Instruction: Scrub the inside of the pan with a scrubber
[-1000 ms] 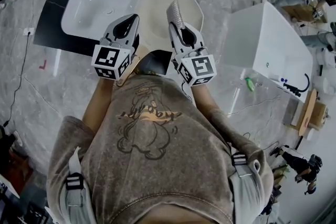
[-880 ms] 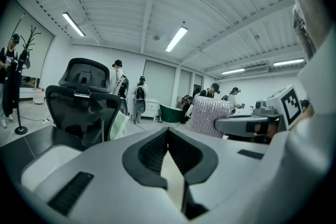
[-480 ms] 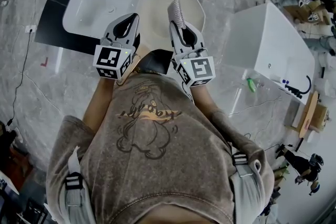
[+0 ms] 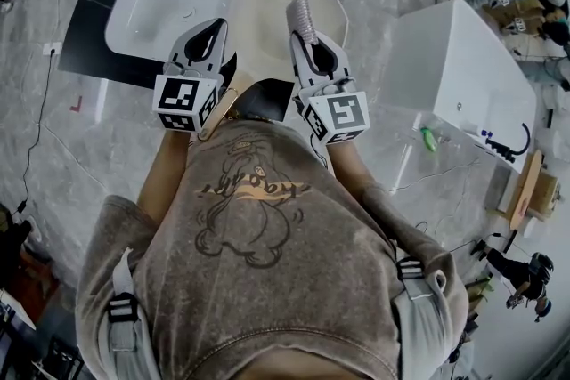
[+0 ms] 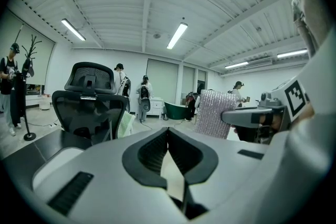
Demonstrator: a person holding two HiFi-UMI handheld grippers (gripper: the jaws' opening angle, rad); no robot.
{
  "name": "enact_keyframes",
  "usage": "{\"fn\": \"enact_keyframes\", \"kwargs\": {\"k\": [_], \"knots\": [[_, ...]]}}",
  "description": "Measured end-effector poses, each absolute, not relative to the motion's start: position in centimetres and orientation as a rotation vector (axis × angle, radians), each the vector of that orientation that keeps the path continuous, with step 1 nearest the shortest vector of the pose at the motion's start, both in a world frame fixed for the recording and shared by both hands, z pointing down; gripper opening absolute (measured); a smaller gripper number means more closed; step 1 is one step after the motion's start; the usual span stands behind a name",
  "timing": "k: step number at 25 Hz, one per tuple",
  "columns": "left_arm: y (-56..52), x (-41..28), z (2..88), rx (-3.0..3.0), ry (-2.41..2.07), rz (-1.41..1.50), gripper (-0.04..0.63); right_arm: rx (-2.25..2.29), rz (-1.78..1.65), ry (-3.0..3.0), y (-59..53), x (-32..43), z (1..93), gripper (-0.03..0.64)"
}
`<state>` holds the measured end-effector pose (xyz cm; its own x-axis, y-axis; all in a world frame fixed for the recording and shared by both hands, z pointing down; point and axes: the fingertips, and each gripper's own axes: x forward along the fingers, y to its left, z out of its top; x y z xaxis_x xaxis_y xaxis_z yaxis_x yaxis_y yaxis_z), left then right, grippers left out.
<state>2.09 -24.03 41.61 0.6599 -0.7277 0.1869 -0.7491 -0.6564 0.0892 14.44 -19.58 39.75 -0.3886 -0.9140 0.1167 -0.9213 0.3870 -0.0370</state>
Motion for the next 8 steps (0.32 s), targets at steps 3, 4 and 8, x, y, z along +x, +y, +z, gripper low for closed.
{"fn": "enact_keyframes", "kwargs": {"k": [3,4,8], "knots": [[-24.02,2.03,41.8,2.713,-1.218,0.21,0.018,1.691,0.152,-2.544,-19.55,14.37,39.99,0.08],[-23.96,2.04,41.83,2.713,-1.217,0.212,0.018,1.688,0.151,-2.544,-19.5,14.31,40.01,0.08],[-23.61,2.03,41.92,2.709,-1.22,0.221,0.018,1.683,0.151,-2.548,-19.24,14.13,39.9,0.08]]}}
